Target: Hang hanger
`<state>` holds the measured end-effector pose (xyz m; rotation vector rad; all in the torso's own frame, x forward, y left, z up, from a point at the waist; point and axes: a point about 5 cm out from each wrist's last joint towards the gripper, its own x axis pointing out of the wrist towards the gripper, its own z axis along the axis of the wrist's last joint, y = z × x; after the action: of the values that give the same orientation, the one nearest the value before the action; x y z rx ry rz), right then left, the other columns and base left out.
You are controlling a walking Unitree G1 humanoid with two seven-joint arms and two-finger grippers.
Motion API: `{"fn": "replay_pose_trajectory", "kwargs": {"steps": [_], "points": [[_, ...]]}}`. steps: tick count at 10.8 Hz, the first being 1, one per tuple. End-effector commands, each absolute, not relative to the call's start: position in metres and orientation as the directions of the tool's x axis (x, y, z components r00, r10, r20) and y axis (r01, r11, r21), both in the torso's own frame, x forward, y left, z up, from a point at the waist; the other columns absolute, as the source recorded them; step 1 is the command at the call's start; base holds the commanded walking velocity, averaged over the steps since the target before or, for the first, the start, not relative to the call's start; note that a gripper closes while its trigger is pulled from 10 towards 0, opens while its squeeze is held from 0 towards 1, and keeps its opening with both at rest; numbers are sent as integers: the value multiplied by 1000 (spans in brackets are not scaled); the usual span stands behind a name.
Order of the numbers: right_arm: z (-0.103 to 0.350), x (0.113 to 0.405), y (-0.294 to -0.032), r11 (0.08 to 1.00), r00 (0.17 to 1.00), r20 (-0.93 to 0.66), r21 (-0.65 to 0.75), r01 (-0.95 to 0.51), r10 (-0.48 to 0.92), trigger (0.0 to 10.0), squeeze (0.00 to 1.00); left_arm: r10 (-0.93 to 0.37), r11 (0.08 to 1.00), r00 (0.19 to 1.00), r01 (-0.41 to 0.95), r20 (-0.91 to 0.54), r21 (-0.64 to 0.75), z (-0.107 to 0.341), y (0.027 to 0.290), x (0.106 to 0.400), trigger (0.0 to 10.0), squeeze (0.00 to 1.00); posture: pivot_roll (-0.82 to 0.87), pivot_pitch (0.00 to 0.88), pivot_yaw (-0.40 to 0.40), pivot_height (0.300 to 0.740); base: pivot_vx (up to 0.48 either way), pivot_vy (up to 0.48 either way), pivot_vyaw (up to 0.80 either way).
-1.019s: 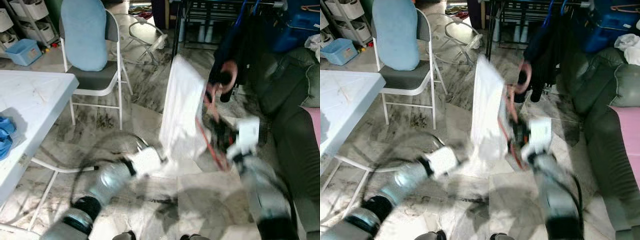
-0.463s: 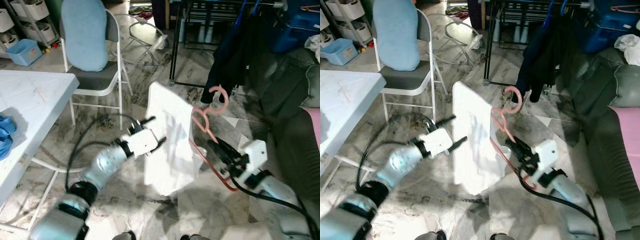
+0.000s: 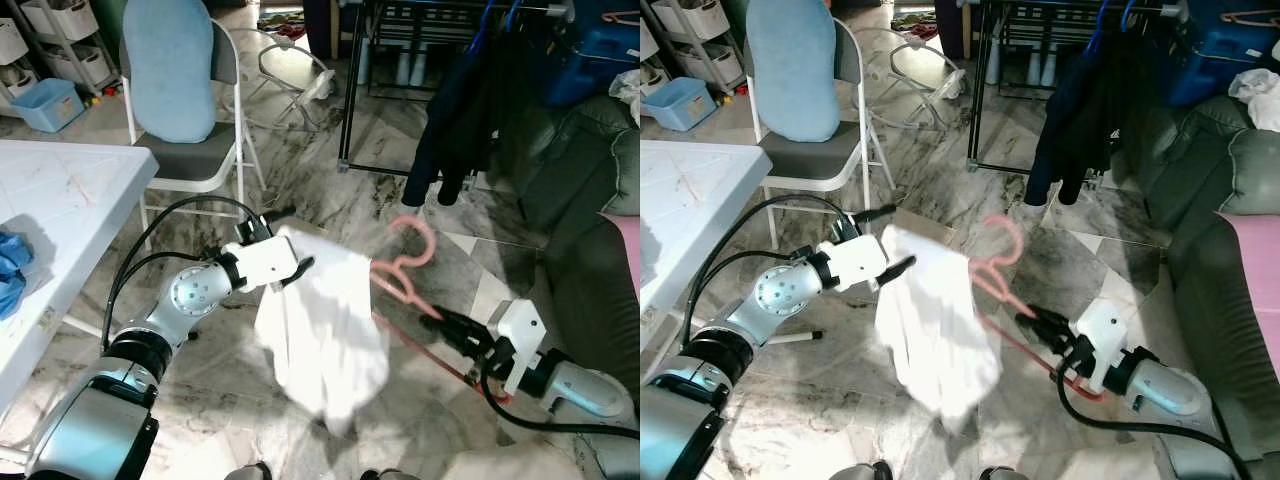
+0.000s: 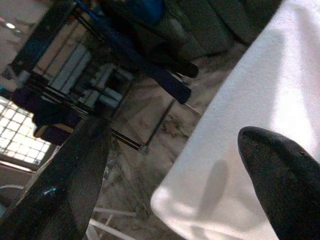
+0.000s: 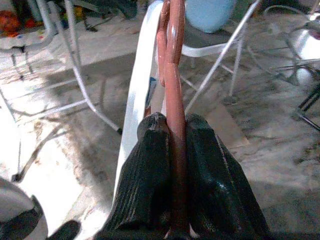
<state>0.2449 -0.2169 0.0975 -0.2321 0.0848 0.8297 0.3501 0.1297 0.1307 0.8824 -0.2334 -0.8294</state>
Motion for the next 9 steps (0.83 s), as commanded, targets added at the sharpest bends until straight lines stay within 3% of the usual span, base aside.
{"fn": "replay_pose_trajectory", "kwargs": {"steps": [1, 2, 3, 6, 7, 8, 9], "points": [[108, 249, -216, 621, 652, -137, -211, -755, 746, 10000, 0, -742, 285, 641, 568, -198, 772, 130, 132, 349, 10000, 1000, -131, 114, 50, 740, 0, 0, 0], [112, 251, -216, 604, 638, -138, -223, -765, 758, 10000, 0, -757, 209, 596, 608, -267, 766, 124, 134, 346, 10000, 769, -130, 115, 50, 740, 0, 0, 0], [114, 252, -216, 594, 629, -138, -228, -772, 765, 10000, 0, -760, 172, 576, 624, -301, 762, 123, 136, 345, 10000, 0, -129, 116, 51, 740, 0, 0, 0], [117, 243, -206, 497, 527, -162, -194, -846, 834, 10000, 0, -739, 98, 550, 660, -389, 745, 127, 142, 351, 10000, 0, -141, 115, 59, 740, 0, 0, 0], [118, 241, -206, 470, 507, -186, -209, -857, 842, 10000, 0, -730, 114, 564, 658, -387, 744, 134, 141, 357, 7373, 0, -148, 114, 61, 740, 0, 0, 0], [118, 242, -207, 459, 499, -197, -218, -861, 844, 10000, 0, -726, 113, 564, 661, -393, 742, 135, 140, 359, 784, 0, -155, 112, 64, 740, 0, 0, 0], [120, 242, -208, 450, 495, -207, -228, -863, 844, 10000, 0, -729, 96, 549, 672, -408, 734, 135, 139, 359, 0, 0, -155, 112, 64, 740, 0, 0, 0]]}}
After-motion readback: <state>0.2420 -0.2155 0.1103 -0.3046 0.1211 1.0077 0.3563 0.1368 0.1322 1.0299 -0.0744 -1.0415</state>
